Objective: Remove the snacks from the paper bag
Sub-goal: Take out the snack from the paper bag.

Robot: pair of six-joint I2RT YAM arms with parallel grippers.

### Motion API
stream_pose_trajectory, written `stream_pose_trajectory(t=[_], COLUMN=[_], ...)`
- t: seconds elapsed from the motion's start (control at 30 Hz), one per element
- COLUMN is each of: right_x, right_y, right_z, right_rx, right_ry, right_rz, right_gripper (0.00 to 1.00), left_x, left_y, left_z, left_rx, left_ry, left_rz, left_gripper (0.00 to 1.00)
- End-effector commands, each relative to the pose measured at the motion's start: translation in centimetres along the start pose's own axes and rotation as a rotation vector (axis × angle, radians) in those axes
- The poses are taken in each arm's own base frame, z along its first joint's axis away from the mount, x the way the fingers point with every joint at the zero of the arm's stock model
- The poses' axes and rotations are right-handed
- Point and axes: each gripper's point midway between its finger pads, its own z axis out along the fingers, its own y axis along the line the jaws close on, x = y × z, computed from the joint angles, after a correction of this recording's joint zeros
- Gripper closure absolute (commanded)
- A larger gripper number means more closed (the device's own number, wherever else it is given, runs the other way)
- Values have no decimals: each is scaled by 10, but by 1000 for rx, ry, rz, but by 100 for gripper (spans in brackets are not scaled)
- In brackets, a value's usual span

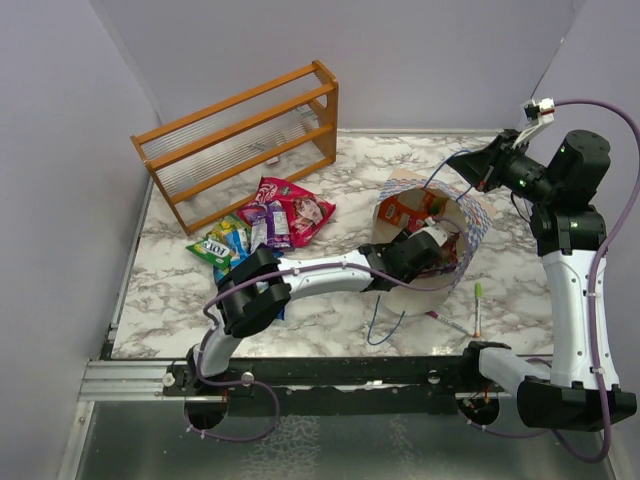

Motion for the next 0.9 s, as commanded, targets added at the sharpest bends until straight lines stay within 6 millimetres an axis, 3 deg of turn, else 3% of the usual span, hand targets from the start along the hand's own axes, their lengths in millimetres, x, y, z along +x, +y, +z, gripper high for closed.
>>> stream_pose_trajectory(t=[0.0,0.37,0.73,0.87], right_x=[-11,-13,-15,-16], right_y=[13,15,17,18], right_z=[-7,-6,-5,-6], right_rx=[-31,-43,-54,-54], right_ry=[-31,-31,-30,-30], right_rz=[-29,-24,-21,-23], right_gripper=[99,99,99,99], left_x=[-13,-29,-30,-25], left_y=[7,-1,25,40], left_z=[23,68,103,113], left_rx=[37,15,-153,-249], left_ry=[-10,-13,-48,-28], left_rz=[-31,-38,25,111], left_gripper=[49,31,30,42])
